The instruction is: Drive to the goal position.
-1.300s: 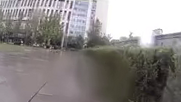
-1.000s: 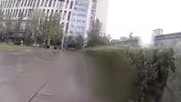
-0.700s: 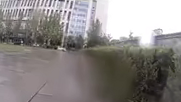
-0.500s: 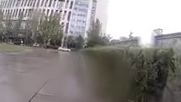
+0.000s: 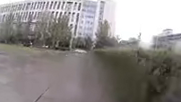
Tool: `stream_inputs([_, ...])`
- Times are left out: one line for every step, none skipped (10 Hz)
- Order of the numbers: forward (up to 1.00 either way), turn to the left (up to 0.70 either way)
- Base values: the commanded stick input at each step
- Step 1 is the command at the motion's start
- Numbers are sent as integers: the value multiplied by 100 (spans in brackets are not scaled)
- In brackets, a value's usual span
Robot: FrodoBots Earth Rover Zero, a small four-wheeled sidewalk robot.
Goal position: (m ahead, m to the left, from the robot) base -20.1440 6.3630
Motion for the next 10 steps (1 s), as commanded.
stream_inputs([70, 0])
stream_inputs([70, 0])
stream_inputs([70, 0])
stream_inputs([70, 0])
stream_inputs([70, 0])
stream_inputs([70, 12])
stream_inputs([70, 33])
stream_inputs([70, 35])
stream_inputs([70, 35])
stream_inputs([70, 35])
